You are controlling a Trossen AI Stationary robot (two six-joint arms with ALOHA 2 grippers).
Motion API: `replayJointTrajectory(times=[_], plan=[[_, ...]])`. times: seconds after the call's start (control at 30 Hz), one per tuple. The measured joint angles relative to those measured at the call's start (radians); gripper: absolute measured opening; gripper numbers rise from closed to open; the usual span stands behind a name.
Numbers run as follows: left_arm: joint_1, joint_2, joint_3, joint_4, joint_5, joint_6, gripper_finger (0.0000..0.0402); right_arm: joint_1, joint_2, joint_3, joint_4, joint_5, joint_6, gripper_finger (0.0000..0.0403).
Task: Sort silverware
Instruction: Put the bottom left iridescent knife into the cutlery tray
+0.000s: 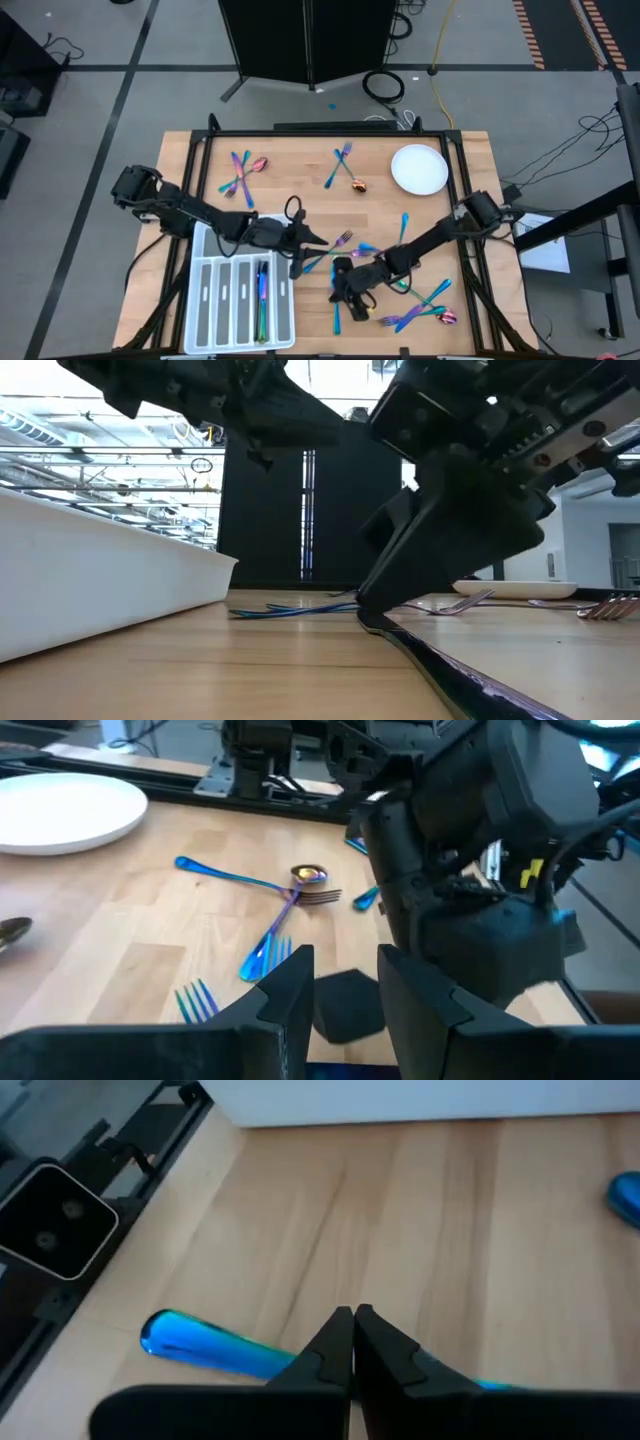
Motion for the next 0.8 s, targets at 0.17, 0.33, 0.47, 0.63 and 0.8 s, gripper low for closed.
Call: replayJointTrajectory(times=[0.17, 0.33, 0.47, 0.63, 0.8], plan=[[0.007, 0.0, 0.0, -0.009, 0.036, 0.002, 0.0113, 0.004, 0.015, 0.035, -0.103, 0.001, -0.008, 0.0], [0.006, 0.0, 0.0, -0.025, 0.037, 0.022, 0.0113, 0.006, 0.012, 0.068, -0.221, 0.002, -0.08, 0.0], [0.009, 0.0, 0.0, -0.025, 0.037, 0.038, 0.0113, 0.013, 0.012, 0.133, -0.36, 0.054, -0.208, 0.0], [0.018, 0.0, 0.0, -0.025, 0.037, 0.048, 0.0113, 0.002, 0.015, 0.208, -0.471, 0.084, -0.362, 0.0], [0.025, 0.0, 0.0, -0.024, 0.04, 0.076, 0.0113, 0.002, -0.012, 0.291, -0.52, 0.057, -0.412, 0.0]])
